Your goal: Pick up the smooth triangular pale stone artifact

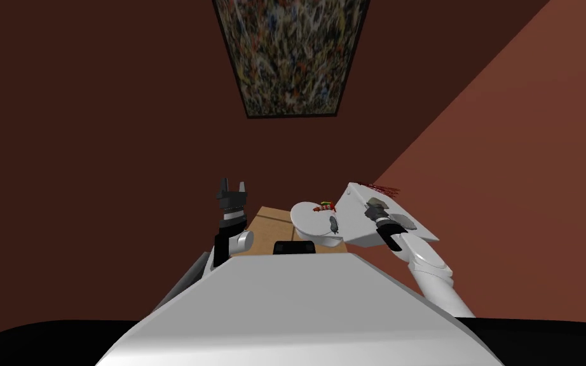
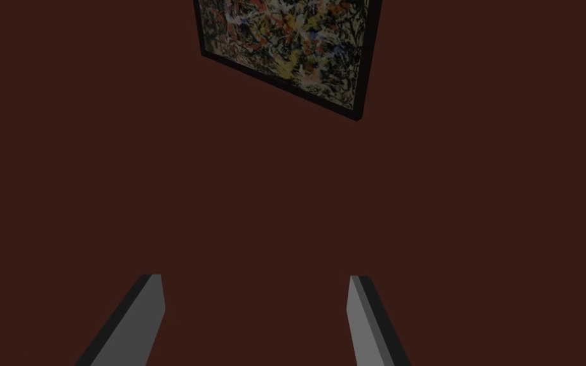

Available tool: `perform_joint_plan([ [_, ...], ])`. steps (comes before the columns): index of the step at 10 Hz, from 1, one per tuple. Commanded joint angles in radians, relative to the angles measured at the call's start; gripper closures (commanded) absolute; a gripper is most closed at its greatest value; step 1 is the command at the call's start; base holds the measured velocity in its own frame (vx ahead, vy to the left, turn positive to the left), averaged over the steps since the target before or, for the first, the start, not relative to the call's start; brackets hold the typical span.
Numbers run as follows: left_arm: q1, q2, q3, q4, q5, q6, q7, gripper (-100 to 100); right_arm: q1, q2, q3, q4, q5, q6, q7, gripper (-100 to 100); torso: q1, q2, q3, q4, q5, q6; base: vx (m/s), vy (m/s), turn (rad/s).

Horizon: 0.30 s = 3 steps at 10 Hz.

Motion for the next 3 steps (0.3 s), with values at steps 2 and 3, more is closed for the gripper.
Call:
perform_joint_plan([
  [2, 0.0, 0.0, 0.0, 0.0, 0.0, 0.0, 0.0, 0, 0.009, 0.011, -0.03, -0.005, 0.001, -0.022, 0.009, 100, -0.002, 0.001, 0.001, 0.0, 0.0, 0.0, 0.013, 0.006, 0.004],
  [3, 0.0, 0.0, 0.0, 0.0, 0.0, 0.0, 0.0, 0, 0.01, 0.012, -0.034, -0.006, 0.001, -0.025, 0.011, 0, -0.002, 0.002, 0.001, 0.001, -0.001, -0.001, 0.0, 0.0, 0.0],
])
